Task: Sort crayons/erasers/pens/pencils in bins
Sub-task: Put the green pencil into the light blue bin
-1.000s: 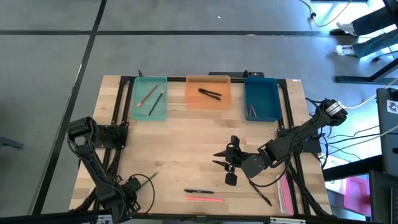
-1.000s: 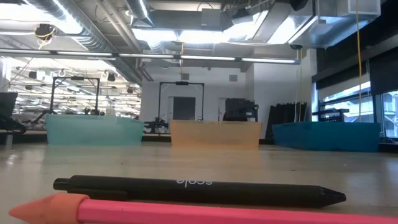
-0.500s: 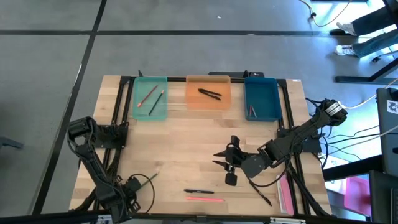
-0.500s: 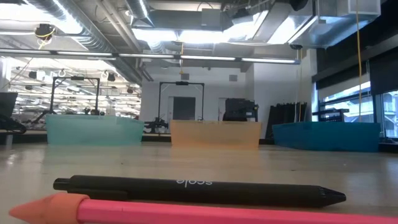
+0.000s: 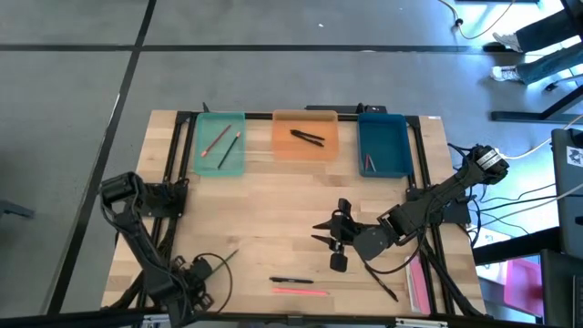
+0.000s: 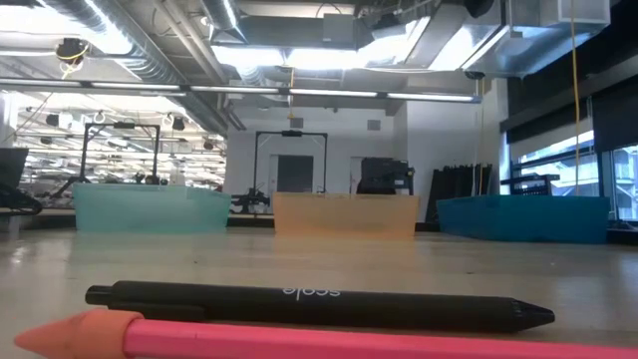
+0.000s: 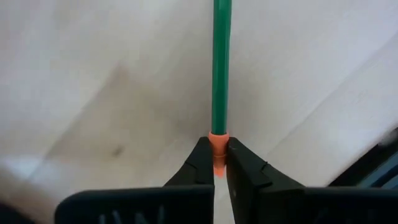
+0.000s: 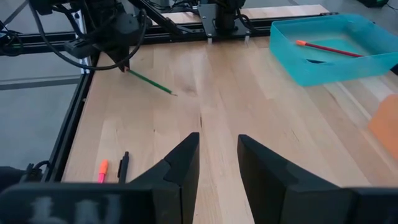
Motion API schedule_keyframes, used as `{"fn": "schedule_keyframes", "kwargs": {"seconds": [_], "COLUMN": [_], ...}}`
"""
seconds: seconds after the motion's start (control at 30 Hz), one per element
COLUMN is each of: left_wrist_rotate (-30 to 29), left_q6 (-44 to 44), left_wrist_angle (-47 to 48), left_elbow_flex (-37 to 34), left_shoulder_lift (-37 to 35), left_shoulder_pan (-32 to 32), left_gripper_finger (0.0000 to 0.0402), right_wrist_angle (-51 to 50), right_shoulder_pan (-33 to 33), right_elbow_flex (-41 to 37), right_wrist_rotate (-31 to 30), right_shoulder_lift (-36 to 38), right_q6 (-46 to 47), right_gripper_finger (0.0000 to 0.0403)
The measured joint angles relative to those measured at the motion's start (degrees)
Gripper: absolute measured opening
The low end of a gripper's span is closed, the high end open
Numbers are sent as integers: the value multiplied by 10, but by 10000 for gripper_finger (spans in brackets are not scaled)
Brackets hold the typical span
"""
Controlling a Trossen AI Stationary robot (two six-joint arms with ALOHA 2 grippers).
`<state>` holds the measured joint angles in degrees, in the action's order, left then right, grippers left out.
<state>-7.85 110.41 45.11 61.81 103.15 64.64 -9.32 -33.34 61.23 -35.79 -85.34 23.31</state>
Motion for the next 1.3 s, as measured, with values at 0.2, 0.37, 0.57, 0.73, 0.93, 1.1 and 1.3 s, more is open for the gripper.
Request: {"fn": "schedule_keyframes", "kwargs": {"seconds": [0.2, 0.37, 0.57, 0.73, 0.93, 1.1, 1.3], "left_wrist_rotate": [-56, -86, -96, -117, -153, -179, -179], "left_q6": [-31, -73, -170, -255, -348, -422, -467], "left_wrist_angle": [9, 38, 75, 121, 161, 199, 257], "left_elbow_flex": [25, 48, 70, 97, 138, 169, 197], "left_shoulder_lift": [-1, -1, -2, -3, -3, -4, -4], "left_shoulder_pan": [-17, -51, -107, -158, -220, -268, -322], "left_gripper_finger": [6, 6, 5, 5, 5, 5, 5], "right_wrist_angle": [-14, -25, -26, -26, -26, -30, -39], "right_shoulder_pan": [0, 0, 0, 0, 0, 0, 0], "right_elbow_flex": [0, 0, 0, 0, 0, 0, 0], "right_wrist_rotate": [0, 0, -1, -37, -58, -86, -136], "right_shoulder_lift": [0, 0, 0, 0, 0, 0, 0], "right_q6": [0, 3, 2, 2, 3, 5, 4], "right_gripper_finger": [113, 113, 113, 113, 113, 113, 113]}}
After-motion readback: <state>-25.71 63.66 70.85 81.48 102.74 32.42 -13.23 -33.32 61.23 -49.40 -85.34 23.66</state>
